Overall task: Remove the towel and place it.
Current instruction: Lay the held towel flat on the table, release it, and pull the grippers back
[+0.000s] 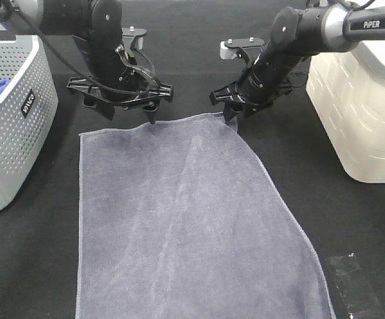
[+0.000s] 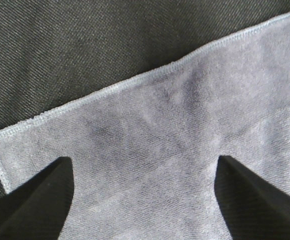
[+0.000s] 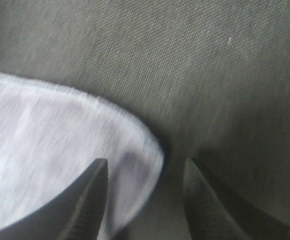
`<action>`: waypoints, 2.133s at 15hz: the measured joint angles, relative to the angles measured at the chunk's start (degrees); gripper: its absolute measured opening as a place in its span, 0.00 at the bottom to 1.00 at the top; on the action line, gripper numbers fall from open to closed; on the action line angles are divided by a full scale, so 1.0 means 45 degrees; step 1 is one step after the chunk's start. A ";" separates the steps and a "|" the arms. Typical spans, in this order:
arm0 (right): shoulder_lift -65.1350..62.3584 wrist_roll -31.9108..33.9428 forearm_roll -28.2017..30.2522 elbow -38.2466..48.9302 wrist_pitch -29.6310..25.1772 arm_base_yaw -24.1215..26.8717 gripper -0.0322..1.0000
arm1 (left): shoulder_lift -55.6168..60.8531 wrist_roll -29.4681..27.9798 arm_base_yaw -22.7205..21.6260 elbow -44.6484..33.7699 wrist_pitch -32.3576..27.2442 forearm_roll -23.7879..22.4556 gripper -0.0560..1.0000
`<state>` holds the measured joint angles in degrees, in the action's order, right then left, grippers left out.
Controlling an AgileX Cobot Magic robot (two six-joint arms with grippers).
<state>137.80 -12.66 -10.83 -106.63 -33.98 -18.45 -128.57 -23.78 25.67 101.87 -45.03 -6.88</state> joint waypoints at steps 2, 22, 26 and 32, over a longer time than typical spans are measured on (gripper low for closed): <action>0.0051 0.0000 -0.0140 0.0000 0.0280 0.0000 0.47 | 0.0000 0.0051 0.0000 0.0000 0.0000 0.0000 0.75; -0.1375 0.3310 0.5017 -0.0051 -0.0522 0.0000 0.03 | 0.0000 -0.1031 -0.0025 0.0000 0.0904 -0.0700 0.75; -0.1375 0.3565 0.5157 -0.0051 -0.0547 0.0000 0.03 | -0.0229 -0.1655 -0.0484 0.0013 0.0891 -0.0649 0.75; -0.1375 0.3578 0.5131 -0.0051 -0.0560 -0.0013 0.03 | -0.0738 -0.1197 -0.1197 0.0013 0.0191 0.0255 0.75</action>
<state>131.61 3.44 12.26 -106.86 -36.50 -18.51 -131.89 -29.16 20.28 101.93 -44.18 -5.73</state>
